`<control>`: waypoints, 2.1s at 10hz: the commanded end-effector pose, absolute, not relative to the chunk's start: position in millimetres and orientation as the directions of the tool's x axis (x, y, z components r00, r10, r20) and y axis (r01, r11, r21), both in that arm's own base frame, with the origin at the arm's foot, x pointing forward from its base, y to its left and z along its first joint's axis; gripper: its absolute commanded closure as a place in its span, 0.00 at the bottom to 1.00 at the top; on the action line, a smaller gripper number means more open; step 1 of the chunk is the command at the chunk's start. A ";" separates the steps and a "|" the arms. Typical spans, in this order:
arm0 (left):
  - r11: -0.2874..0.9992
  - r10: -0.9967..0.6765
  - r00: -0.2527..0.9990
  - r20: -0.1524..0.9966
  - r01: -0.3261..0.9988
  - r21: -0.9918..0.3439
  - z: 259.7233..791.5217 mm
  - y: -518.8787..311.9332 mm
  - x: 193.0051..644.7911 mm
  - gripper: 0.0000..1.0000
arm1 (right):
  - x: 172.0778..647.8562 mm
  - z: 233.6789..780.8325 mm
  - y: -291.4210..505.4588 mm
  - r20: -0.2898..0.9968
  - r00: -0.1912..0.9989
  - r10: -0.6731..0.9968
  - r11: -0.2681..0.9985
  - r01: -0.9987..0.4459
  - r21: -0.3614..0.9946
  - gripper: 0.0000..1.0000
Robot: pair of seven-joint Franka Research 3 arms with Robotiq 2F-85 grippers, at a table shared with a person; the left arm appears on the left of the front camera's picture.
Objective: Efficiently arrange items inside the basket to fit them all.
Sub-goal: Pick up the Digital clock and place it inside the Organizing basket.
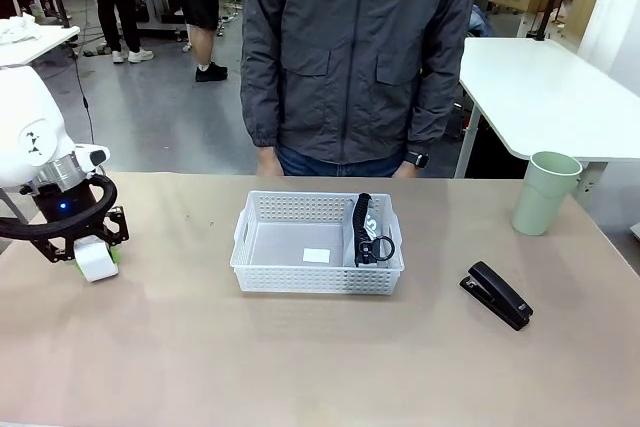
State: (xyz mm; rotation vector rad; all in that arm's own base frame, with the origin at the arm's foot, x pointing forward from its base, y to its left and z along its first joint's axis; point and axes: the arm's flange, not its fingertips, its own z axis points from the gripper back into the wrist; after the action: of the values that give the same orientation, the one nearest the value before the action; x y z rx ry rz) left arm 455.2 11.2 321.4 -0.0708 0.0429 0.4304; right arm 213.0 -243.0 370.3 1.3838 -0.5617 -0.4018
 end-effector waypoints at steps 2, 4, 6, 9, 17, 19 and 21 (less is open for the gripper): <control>0.916 0.396 0.917 -0.036 -0.398 -0.052 327.9 13.6 451.3 1.00 | 215.4 371.7 -243.9 0.166 0.797 -0.581 0.156 -0.091 0.983 0.00; 0.975 0.194 0.981 -0.009 -0.194 -0.107 360.6 8.1 426.7 1.00 | 215.4 371.7 -243.9 0.166 0.797 -0.581 0.156 -0.091 0.983 0.00; 0.943 -0.288 0.956 0.059 0.294 -0.158 385.6 0.0 385.9 1.00 | 215.4 371.7 -243.9 0.166 0.797 -0.581 0.156 -0.091 0.983 0.00; 0.703 -0.630 0.750 0.201 0.661 -0.263 400.8 4.0 350.2 1.00 | 215.4 371.7 -243.9 0.166 0.797 -0.581 0.156 -0.091 0.983 0.00; 0.710 -0.616 0.743 0.261 0.667 -0.226 414.7 -1.4 357.5 1.00 | 215.4 371.7 -243.9 0.166 0.797 -0.581 0.156 -0.091 0.983 0.00; 0.712 -0.607 0.747 0.272 0.663 -0.231 415.7 -7.8 356.3 0.48 | 215.4 371.7 -243.9 0.166 0.797 -0.581 0.156 -0.091 0.983 0.00; 0.650 -0.666 0.683 0.300 0.728 -0.218 440.7 -59.9 369.3 0.48 | 215.4 371.7 -243.9 0.166 0.797 -0.581 0.156 -0.091 0.983 0.00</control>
State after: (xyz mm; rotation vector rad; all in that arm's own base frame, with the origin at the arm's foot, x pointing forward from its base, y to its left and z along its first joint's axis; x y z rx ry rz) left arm 359.1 -31.2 427.5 -0.3356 -0.1889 -0.7752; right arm 213.0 -243.1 370.4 1.3829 -0.5616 -0.4017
